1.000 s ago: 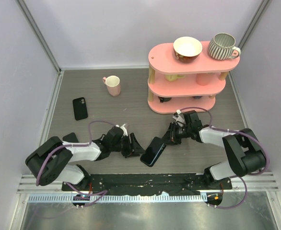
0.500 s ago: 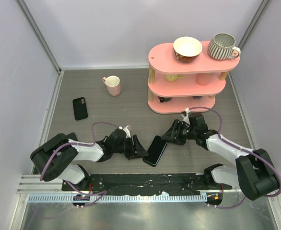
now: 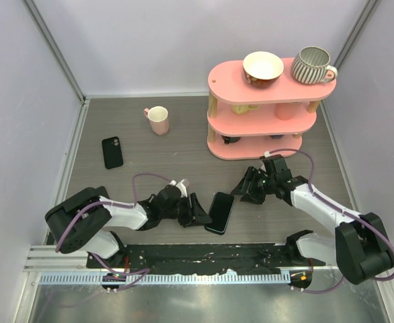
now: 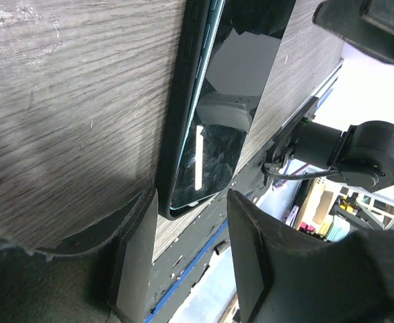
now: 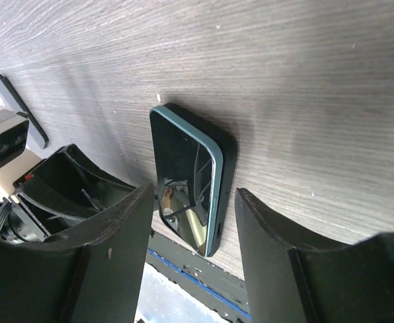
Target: Put the phone into the phone case
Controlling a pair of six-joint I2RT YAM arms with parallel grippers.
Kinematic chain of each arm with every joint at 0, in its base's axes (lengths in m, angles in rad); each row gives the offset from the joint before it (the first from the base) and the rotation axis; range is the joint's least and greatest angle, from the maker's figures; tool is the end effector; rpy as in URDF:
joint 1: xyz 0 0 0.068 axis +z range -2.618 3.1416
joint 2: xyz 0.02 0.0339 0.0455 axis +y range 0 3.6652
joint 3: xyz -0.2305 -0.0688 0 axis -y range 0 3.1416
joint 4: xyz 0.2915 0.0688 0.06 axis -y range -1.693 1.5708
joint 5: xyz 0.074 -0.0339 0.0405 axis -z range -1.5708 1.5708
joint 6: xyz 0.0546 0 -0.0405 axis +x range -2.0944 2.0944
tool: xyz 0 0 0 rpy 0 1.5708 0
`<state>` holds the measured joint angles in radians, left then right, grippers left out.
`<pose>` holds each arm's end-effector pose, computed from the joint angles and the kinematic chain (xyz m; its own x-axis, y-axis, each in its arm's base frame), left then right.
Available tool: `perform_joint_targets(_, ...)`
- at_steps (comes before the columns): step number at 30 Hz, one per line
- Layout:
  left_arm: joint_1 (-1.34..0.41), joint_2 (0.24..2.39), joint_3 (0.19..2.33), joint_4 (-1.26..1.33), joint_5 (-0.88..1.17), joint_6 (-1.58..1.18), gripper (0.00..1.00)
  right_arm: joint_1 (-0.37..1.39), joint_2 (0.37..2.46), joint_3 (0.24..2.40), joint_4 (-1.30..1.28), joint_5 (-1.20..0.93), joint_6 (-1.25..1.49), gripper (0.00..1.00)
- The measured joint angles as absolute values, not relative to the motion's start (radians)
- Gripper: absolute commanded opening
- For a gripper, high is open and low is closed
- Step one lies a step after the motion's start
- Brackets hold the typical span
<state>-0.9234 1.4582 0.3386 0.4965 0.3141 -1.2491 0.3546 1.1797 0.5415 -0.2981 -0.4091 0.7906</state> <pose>0.1539 -0.2315 0.0329 -0.9745 -0.2071 -0.0857 -0.0462 0.5597 -0.8274 0.2509 0.1160 0.1012 -0.9149 0.3567 -0.1893 0.1572 0.7464 0.6467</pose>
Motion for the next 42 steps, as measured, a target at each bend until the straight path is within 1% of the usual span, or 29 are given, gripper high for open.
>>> perform_joint_targets(2, -0.926, 1.457, 0.339, 0.495, 0.305, -1.250, 0.50, 0.368, 1.148, 0.515, -0.289, -0.409, 0.814, 0.54)
perform_joint_targets(5, -0.925, 1.441, 0.368, 0.429, 0.271, -1.237, 0.52, 0.404, 1.126, 0.469, -0.249, -0.410, 0.848, 0.53)
perform_joint_targets(10, -0.907, 1.433, 0.485, 0.291, 0.237, -1.183, 0.54, 0.467, 1.180, 0.436, -0.210, -0.400, 0.887, 0.52)
perform_joint_targets(15, -0.892, 1.448, 0.543, 0.249, 0.227, -1.148, 0.52, 0.500, 1.216, 0.422, -0.143, -0.377, 0.917, 0.48)
perform_joint_targets(18, -0.891, 1.473, 0.535, 0.254, 0.228, -1.153, 0.52, 0.525, 1.259, 0.421, -0.089, -0.366, 0.937, 0.45)
perform_joint_targets(22, -0.891, 1.481, 0.463, 0.320, 0.229, -1.201, 0.50, 0.537, 1.348, 0.449, -0.012, -0.382, 0.947, 0.43)
perform_joint_targets(28, -0.890, 1.461, 0.377, 0.442, 0.228, -1.269, 0.49, 0.538, 1.513, 0.572, 0.047, -0.417, 0.903, 0.43)
perform_joint_targets(33, -0.890, 1.437, 0.371, 0.417, 0.197, -1.269, 0.50, 0.540, 1.525, 0.586, 0.043, -0.426, 0.868, 0.43)
perform_joint_targets(36, -0.890, 1.410, 0.385, 0.355, 0.165, -1.248, 0.53, 0.540, 1.507, 0.580, 0.019, -0.427, 0.847, 0.44)
perform_joint_targets(38, -0.888, 1.394, 0.400, 0.310, 0.145, -1.228, 0.53, 0.540, 1.480, 0.565, -0.003, -0.424, 0.832, 0.40)
perform_joint_targets(39, -0.886, 1.387, 0.410, 0.284, 0.134, -1.218, 0.53, 0.540, 1.469, 0.555, -0.007, -0.424, 0.826, 0.34)
perform_joint_targets(41, -0.882, 1.378, 0.430, 0.239, 0.115, -1.198, 0.54, 0.540, 1.459, 0.536, 0.003, -0.429, 0.824, 0.28)
perform_joint_targets(42, -0.880, 1.374, 0.439, 0.221, 0.107, -1.192, 0.54, 0.540, 1.457, 0.527, 0.025, -0.434, 0.826, 0.23)
